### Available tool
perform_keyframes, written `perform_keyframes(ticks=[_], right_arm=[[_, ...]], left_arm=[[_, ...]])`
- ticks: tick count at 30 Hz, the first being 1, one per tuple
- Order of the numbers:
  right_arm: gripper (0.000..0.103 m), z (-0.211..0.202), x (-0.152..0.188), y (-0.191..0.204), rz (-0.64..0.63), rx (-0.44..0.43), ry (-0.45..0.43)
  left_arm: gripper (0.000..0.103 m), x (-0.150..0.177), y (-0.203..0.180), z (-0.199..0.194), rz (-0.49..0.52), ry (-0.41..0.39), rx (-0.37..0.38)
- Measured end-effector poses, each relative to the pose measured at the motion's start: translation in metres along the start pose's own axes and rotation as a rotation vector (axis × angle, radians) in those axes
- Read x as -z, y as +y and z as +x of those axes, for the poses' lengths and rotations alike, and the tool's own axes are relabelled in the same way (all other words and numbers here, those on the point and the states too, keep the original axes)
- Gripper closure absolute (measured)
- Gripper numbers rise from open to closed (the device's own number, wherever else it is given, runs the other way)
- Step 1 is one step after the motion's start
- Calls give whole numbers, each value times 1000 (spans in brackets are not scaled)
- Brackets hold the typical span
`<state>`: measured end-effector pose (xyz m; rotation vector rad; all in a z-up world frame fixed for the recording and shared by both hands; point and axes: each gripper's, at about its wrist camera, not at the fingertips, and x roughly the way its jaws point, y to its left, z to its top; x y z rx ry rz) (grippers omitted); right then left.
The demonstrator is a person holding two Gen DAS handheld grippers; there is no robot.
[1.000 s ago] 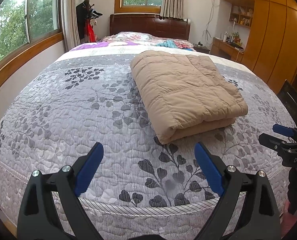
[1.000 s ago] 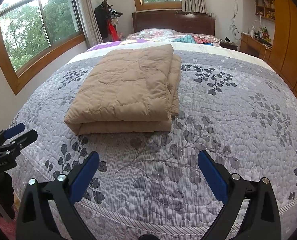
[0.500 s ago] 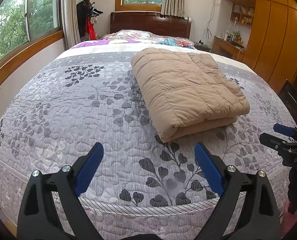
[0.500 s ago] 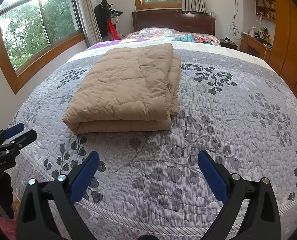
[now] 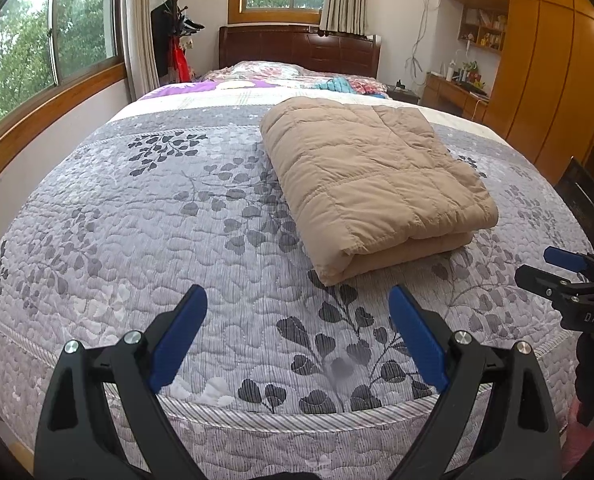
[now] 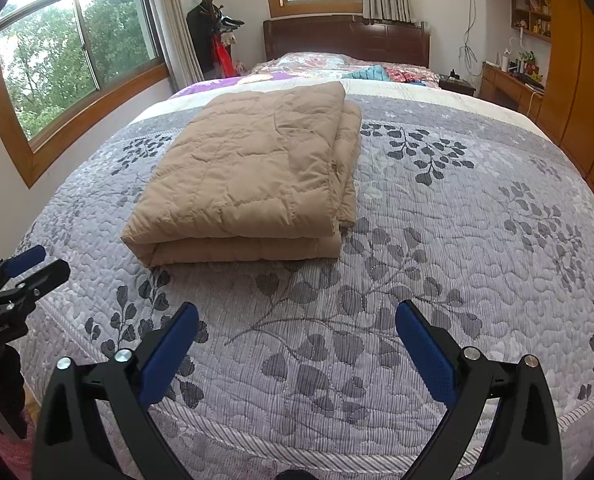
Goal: Fold large clothes
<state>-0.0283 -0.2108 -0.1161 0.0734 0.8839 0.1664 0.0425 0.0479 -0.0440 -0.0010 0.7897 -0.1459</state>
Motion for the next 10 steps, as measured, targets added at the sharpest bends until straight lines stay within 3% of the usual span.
perform_keyframes(ticks=[10], right_arm=[[4,2,0,-1,2,-2,5]], left_arm=[[11,-1,2,1,-5,6,4]])
